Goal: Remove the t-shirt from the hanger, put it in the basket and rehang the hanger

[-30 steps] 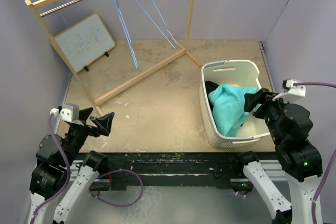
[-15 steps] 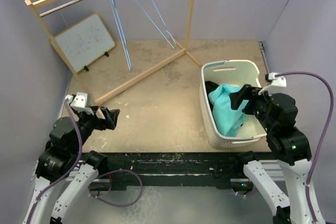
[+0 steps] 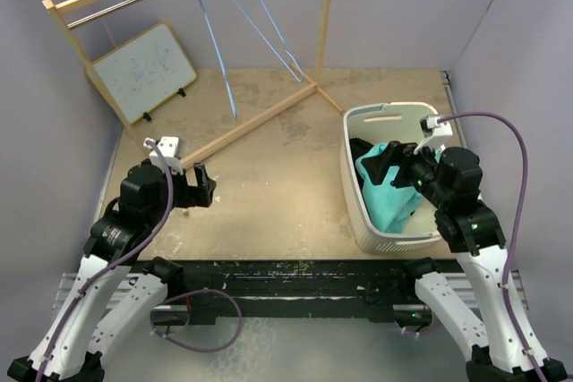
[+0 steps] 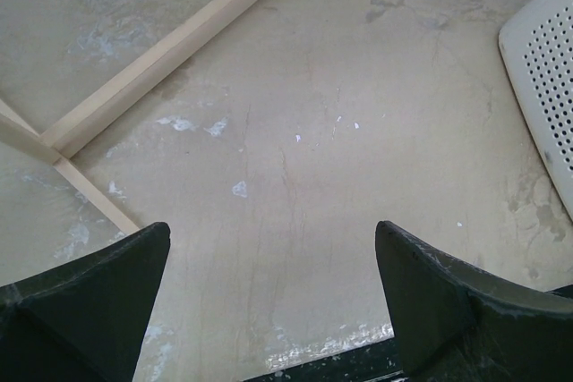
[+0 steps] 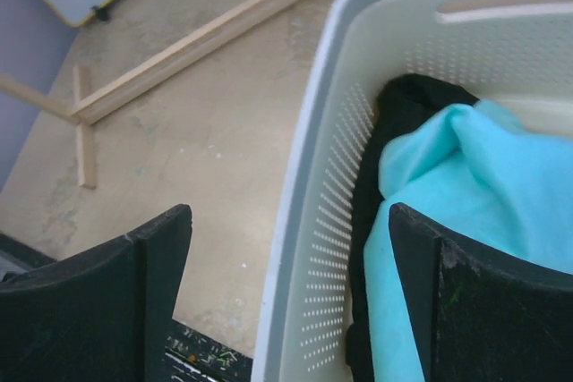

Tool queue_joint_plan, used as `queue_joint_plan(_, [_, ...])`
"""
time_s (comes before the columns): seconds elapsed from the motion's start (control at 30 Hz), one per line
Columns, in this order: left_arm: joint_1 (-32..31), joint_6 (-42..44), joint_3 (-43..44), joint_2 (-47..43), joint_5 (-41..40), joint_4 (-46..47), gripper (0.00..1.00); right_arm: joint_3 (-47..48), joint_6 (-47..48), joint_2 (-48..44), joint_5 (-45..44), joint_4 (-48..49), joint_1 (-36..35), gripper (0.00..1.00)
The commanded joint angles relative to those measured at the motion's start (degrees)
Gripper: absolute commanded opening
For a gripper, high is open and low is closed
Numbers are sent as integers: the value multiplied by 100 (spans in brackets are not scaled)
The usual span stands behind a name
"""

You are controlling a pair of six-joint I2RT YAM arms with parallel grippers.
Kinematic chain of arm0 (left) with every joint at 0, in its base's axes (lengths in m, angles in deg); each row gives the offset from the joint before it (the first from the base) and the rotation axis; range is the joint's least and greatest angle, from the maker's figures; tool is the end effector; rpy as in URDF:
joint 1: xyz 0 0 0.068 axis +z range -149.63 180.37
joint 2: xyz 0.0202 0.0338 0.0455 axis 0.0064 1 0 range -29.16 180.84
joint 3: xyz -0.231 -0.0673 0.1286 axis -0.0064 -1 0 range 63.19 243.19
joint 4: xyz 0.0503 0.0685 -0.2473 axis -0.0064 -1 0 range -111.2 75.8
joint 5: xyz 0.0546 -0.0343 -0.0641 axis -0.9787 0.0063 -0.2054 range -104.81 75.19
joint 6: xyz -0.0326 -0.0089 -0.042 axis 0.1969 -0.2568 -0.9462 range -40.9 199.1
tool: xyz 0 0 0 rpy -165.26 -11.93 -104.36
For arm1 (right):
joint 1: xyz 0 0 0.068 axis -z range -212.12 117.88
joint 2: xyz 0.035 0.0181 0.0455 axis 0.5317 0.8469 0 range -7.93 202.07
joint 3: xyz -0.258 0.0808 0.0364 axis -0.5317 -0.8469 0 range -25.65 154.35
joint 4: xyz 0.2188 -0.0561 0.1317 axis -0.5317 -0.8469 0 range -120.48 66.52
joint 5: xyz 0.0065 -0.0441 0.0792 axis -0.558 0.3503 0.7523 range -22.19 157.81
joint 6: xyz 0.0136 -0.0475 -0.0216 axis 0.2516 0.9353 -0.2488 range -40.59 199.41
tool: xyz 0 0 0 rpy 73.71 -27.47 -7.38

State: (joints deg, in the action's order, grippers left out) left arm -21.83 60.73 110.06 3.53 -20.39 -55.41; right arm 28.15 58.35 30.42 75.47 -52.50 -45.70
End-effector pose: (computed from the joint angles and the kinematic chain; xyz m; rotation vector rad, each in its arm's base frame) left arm 0.1107 -0.0414 0.3245 0.0072 2.0574 -0.3426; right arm 0.1344 0.0374 0.3748 0.0230 1.8396 0.5481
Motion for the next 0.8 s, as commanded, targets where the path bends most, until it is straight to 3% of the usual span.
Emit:
queue_joint_plan(0.0, [-15, -35, 63, 9, 196, 418, 99, -356, -175, -262, 1727, 1862, -29, 87])
queue_joint_plan(0.07, [-20, 9, 38, -43, 390, 522, 99, -571, -548, -185, 2667, 2779, -35, 81])
queue_joint_plan(0.1, [-18, 28, 19, -84, 470, 574, 99, -566, -655, -103, 2672, 2785, -37, 79])
queue_joint_plan(0.2, [-26, 43, -9, -194, 594, 693, 99, -29, -76, 222, 894, 1553, -42, 78])
queue_joint_plan(0.23, [-23, 41, -8, -220, 598, 718, 99, 181, -57, 335, 139, 1294, -54, 82])
queue_joint_plan(0.3, [-24, 40, -4, -245, 626, 753, 99, 347, -114, 520, -576, 929, -56, 92])
queue_joint_plan(0.43, [-26, 50, 19, -238, 681, 817, 99, 450, -138, 601, -699, 907, -59, 99])
queue_joint_plan(0.77, [-38, 63, 20, -302, 754, 918, 99, 604, -21, 74, -1025, 756, -56, 100])
